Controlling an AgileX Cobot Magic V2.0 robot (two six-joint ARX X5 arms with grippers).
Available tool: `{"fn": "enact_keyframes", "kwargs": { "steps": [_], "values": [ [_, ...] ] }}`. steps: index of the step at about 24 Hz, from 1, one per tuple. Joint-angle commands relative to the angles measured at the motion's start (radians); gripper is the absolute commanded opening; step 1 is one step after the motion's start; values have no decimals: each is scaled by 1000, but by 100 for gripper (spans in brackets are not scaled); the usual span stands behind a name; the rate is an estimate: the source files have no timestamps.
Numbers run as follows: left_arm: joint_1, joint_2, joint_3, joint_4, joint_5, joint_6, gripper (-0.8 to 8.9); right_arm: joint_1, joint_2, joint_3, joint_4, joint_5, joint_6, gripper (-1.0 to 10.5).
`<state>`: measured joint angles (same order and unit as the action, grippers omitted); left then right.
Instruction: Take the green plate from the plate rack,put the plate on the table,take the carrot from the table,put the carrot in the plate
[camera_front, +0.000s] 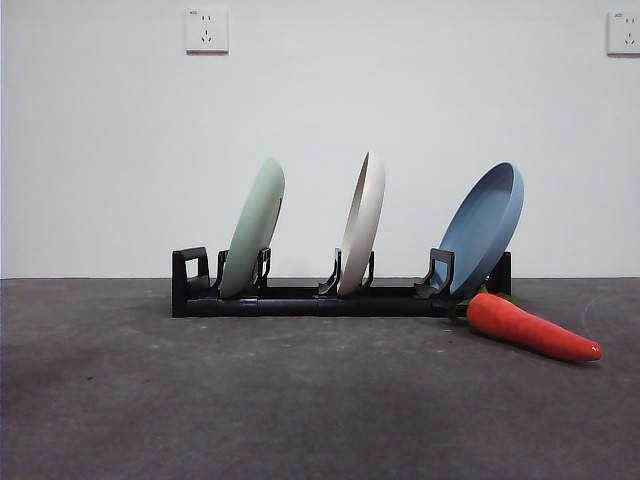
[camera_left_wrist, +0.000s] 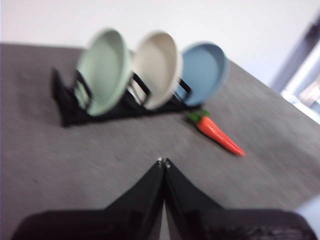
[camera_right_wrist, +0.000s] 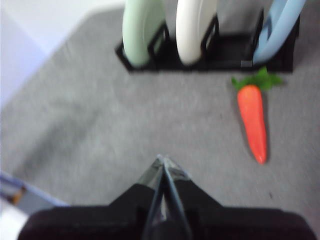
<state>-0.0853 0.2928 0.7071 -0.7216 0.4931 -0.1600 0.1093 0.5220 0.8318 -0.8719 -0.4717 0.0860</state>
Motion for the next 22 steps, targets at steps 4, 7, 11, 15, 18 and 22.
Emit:
{"fn": "enact_keyframes", "kwargs": {
  "steps": [4,7,11,15,18,22],
  "values": [
    [2,84,114,-134,104,105,-7,-2,92,117,-205,-1,-164,-11],
    [2,112,149,-178,112,117,-5,-2,102,124,-237,0,-174,4],
    [2,137,159,-224,111,107,311,-2,102,124,-236,3,-161,404],
    [2,167,159,-220,112,108,633,-2,102,124,-237,1,-161,692],
    [2,206,161,-157,113,108,633,-2,102,124,-237,2,-161,692],
    [-7,329,177,-16,116,108,633,-2,104,124,-237,2,-161,691]
  ]
}}
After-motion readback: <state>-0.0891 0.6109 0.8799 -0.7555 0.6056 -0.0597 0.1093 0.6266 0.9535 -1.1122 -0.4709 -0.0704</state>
